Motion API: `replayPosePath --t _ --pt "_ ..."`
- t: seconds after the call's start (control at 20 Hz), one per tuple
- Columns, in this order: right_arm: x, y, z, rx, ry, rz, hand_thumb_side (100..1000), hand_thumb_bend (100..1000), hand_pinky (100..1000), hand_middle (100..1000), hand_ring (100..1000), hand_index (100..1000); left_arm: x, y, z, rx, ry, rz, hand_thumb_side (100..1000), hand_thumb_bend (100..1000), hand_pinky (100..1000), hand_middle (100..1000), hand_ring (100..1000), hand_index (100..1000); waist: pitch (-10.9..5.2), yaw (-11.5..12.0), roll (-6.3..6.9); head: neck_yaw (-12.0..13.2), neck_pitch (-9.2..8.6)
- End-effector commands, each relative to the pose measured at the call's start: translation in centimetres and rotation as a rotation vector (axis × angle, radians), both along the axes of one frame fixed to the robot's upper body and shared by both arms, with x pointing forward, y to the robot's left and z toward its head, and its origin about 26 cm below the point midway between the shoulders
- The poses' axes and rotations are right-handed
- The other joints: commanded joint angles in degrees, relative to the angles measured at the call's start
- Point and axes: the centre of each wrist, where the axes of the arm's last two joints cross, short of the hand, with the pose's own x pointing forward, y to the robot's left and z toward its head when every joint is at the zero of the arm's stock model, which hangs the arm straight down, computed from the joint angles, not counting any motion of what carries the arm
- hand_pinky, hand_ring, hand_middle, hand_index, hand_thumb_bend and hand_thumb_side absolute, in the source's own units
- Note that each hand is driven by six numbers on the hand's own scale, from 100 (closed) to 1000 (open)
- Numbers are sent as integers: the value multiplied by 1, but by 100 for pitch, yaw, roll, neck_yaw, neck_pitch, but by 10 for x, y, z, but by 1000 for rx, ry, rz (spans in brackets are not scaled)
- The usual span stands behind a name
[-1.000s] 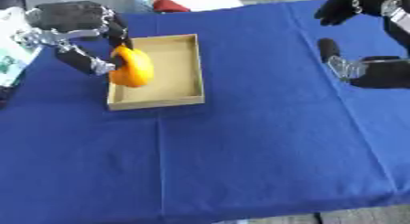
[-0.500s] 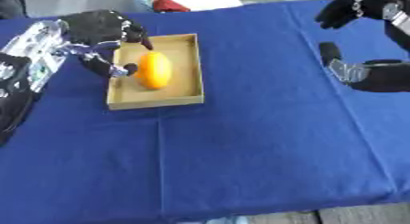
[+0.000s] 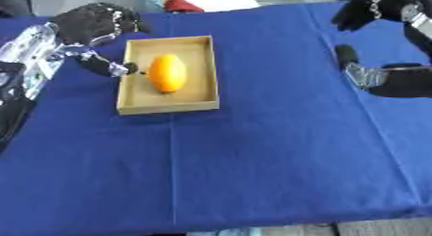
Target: Pick up objects on the table and place them in the box.
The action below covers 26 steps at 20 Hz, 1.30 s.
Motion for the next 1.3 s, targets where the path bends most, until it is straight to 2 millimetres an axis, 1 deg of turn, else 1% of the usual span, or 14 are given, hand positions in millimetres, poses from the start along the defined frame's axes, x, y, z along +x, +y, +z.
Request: replayPosePath --t 0.05,0.15,0.2,0.25,0.3,0.35,0.5,0.7,0.8,0.85,0.95,1.3 --pt "-2 -7 9 -13 -29 -26 248 100 678 692 692 941 -27 28 43 -73 -75 -40 155 293 724 732 750 849 -105 55 -29 -38 -22" --pt "-2 -8 8 -11 -30 -36 248 100 678 692 692 941 -52 38 54 -123 -68 -72 140 232 721 728 747 849 -102 88 -42 -25 -14" --pt "-2 -8 7 -10 -30 -40 248 100 678 692 692 941 -64 41 58 -146 -57 -84 139 227 721 727 746 850 -100 95 -48 -14 -14" --pt "-2 -9 6 -9 -31 -44 245 100 679 693 693 941 -75 44 60 -173 -43 -93 131 173 718 722 741 849 -92 112 -59 4 -22" --pt "-2 -9 6 -9 -32 -47 245 100 679 693 693 941 -86 46 62 -202 -27 -101 130 156 717 721 739 850 -84 129 -69 22 -26" --pt "-2 -9 5 -9 -32 -50 245 100 679 693 693 941 -97 48 63 -229 -10 -108 129 104 714 718 735 851 -76 148 -78 41 -28" --pt "-2 -10 5 -7 -37 -59 244 100 679 694 694 941 -123 51 63 -314 35 -130 132 100 707 709 724 850 -52 172 -96 93 -54" --pt "-2 -9 4 -3 -42 -62 244 100 679 693 693 941 -148 54 57 -375 89 -171 154 100 712 716 729 859 -13 211 -126 133 -70" --pt "-2 -9 3 -1 -41 -63 245 100 678 692 692 941 -156 55 52 -379 111 -179 162 100 716 719 731 863 1 209 -128 134 -62" --pt "-2 -10 2 1 -39 -65 245 100 677 692 692 941 -159 56 49 -379 122 -183 183 100 715 718 729 864 6 220 -131 133 -58" --pt "-2 -10 1 2 -37 -65 245 100 677 692 692 941 -162 56 45 -388 139 -188 194 100 714 717 727 864 17 256 -136 139 -57" --pt "-2 -9 0 3 -35 -60 245 100 677 691 692 941 -165 59 37 -414 174 -180 209 100 713 712 719 864 14 284 -138 144 -52"
